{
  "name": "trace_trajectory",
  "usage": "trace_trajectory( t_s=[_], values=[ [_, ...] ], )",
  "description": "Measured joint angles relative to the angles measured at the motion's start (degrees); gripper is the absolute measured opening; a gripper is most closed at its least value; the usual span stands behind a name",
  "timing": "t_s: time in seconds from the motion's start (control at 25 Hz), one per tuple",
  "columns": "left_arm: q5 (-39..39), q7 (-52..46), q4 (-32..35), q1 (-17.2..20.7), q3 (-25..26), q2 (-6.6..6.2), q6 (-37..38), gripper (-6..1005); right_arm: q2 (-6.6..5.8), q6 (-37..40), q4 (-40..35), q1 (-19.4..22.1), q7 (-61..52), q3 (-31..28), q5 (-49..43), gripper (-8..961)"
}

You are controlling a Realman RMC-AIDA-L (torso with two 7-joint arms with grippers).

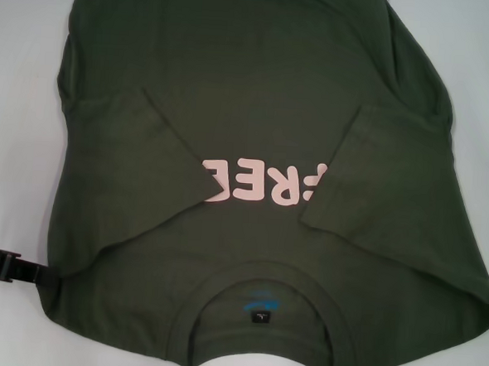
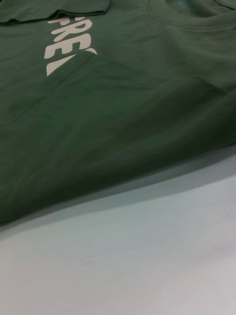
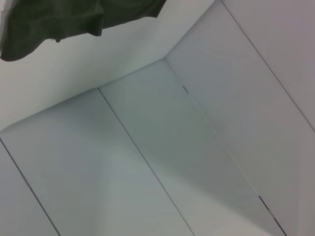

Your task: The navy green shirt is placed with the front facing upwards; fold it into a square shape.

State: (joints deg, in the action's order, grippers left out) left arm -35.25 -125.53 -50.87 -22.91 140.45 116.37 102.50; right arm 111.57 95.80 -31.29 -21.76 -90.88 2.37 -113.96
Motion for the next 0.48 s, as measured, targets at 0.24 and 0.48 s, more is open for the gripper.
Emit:
trace_trajectory(
  t_s=[0.24, 0.48],
  values=[
    [0.1, -0.1, 0.2, -0.2, 0.1, -0.18, 0.5, 27, 0.03, 0.0, 0.0, 0.1, 0.0, 0.0, 0.1, 803],
    [0.1, 0.1, 0.3, 1.0, 2.9, -1.08, 1.2, 27, -0.17, 0.3, -0.3, 0.7, -1.1, 0.2, 0.1, 802]
  ],
)
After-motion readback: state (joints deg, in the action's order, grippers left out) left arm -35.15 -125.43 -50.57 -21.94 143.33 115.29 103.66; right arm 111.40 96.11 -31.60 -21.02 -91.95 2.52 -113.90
